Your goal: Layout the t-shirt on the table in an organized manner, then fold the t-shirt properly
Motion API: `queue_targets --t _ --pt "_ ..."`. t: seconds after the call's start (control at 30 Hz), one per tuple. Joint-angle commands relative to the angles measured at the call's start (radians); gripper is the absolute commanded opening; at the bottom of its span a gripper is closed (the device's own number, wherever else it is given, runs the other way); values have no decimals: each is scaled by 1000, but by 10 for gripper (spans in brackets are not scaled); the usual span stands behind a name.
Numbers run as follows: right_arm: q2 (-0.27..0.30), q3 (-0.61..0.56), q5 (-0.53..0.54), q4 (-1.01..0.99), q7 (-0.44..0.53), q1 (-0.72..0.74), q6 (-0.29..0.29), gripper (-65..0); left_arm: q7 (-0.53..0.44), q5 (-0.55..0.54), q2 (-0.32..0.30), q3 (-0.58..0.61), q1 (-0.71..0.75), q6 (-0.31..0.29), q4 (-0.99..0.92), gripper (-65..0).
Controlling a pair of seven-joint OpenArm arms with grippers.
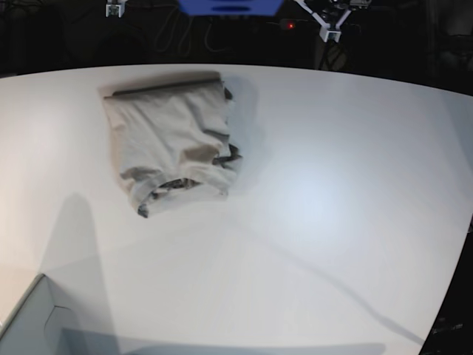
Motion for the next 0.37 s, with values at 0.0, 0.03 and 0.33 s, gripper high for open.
queue_targets --t 0.0,0.03,0.33 --pt "18 -26 6 -23 20 -3 -61 -650 -8 -4 -12 18 -19 21 -5 -650" --pt "21 -50 6 -48 31 3 -126 -650 -8 -4 -9 21 -21 32 -7 -650" --pt "-3 -127 6 -60 36 3 -595 -650 -8 -4 17 18 -38 115 -2 -650"
